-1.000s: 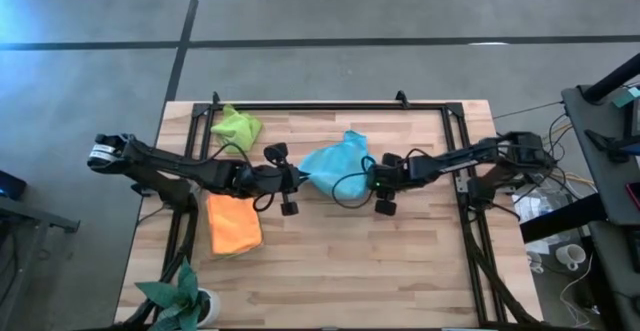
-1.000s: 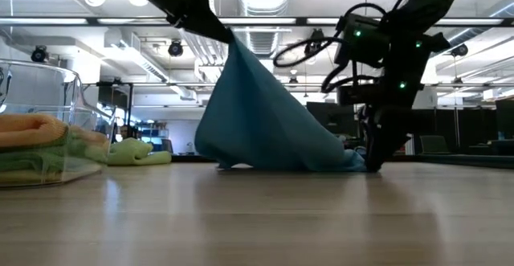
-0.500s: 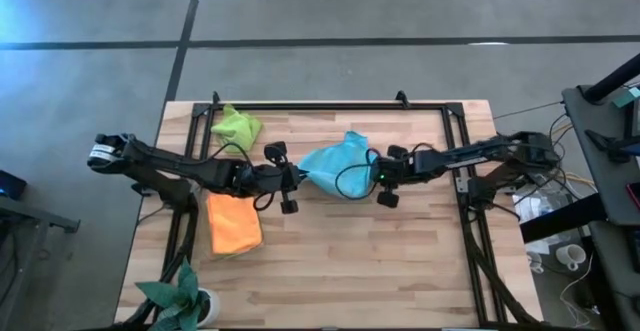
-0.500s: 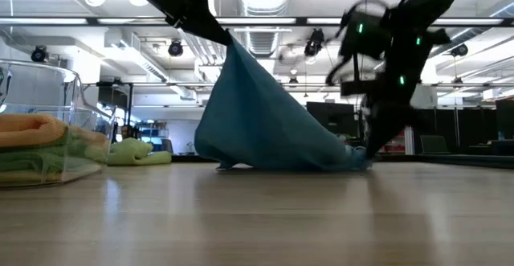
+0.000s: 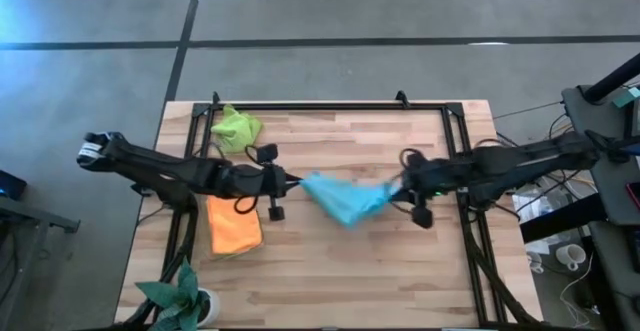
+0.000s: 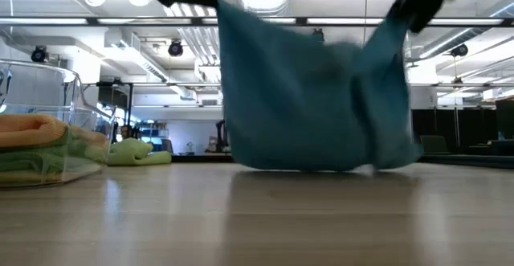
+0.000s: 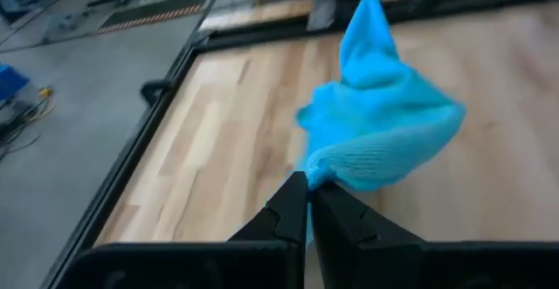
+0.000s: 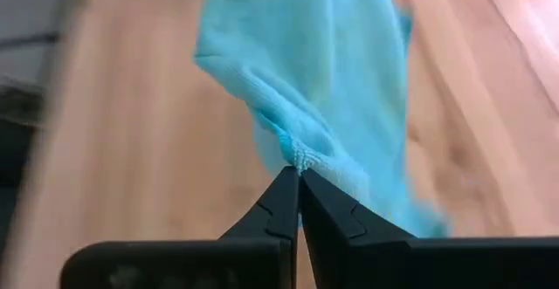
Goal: Fold microfiber towels
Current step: Fold the blue microfiber towel on the table
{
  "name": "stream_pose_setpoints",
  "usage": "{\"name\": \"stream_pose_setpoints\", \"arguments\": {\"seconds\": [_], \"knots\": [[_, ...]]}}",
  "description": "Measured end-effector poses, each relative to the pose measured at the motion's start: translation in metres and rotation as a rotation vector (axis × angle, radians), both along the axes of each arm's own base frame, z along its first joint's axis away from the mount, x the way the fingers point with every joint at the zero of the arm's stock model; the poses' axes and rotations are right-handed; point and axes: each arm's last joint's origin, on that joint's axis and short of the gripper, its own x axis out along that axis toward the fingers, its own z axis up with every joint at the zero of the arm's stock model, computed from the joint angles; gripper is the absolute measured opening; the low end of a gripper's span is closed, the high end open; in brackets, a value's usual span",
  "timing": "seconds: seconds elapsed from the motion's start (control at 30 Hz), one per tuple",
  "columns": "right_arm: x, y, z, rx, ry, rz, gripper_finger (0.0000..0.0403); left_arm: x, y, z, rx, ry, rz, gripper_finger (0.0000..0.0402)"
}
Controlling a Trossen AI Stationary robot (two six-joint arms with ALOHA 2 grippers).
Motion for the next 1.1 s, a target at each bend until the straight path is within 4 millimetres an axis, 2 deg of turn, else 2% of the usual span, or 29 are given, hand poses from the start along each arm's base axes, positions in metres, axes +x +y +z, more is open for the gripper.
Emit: {"name": "stream_pose_setpoints", "arguments": {"seconds": [0.23, 0.33, 0.4, 0.5, 0.57, 0.67, 0.77, 0.83, 1.0, 1.1], "knots": [[-0.036, 0.019, 0.081, 0.094, -0.275, 0.140, 0.0009, -0.028, -0.009, 0.037, -0.052, -0.142, -0.079, 0.0000], [-0.052, 0.016, 0.103, 0.099, -0.261, 0.137, 0.0009, -0.043, -0.006, 0.044, -0.133, -0.173, -0.050, 0.0000], [-0.061, 0.010, 0.106, 0.015, -0.211, 0.049, 0.0009, -0.050, -0.001, 0.042, -0.169, -0.172, 0.034, 0.0000], [-0.068, -0.001, 0.095, -0.136, -0.102, -0.143, 0.0009, -0.051, 0.007, 0.026, -0.165, -0.140, 0.165, 0.0000], [-0.064, -0.006, 0.081, -0.232, -0.038, -0.231, 0.0009, -0.044, 0.011, 0.013, -0.157, -0.103, 0.198, 0.0000], [-0.053, -0.012, 0.059, -0.284, 0.019, -0.298, 0.0009, -0.027, 0.021, -0.004, -0.157, -0.081, 0.242, 0.0000], [-0.040, -0.021, 0.031, -0.342, 0.073, -0.337, 0.0009, -0.009, 0.038, -0.028, -0.142, 0.016, 0.301, 0.0000], [-0.033, -0.028, 0.005, -0.389, 0.149, -0.352, 0.0009, 0.002, 0.051, -0.044, -0.112, 0.093, 0.334, 0.0000], [-0.025, -0.052, -0.052, -0.500, 0.330, -0.356, 0.0009, 0.026, 0.085, -0.073, -0.070, 0.188, 0.356, 0.0000], [-0.016, -0.066, -0.054, -0.543, 0.373, -0.348, 0.0009, 0.034, 0.104, -0.085, -0.053, 0.244, 0.351, 0.0000]]}}
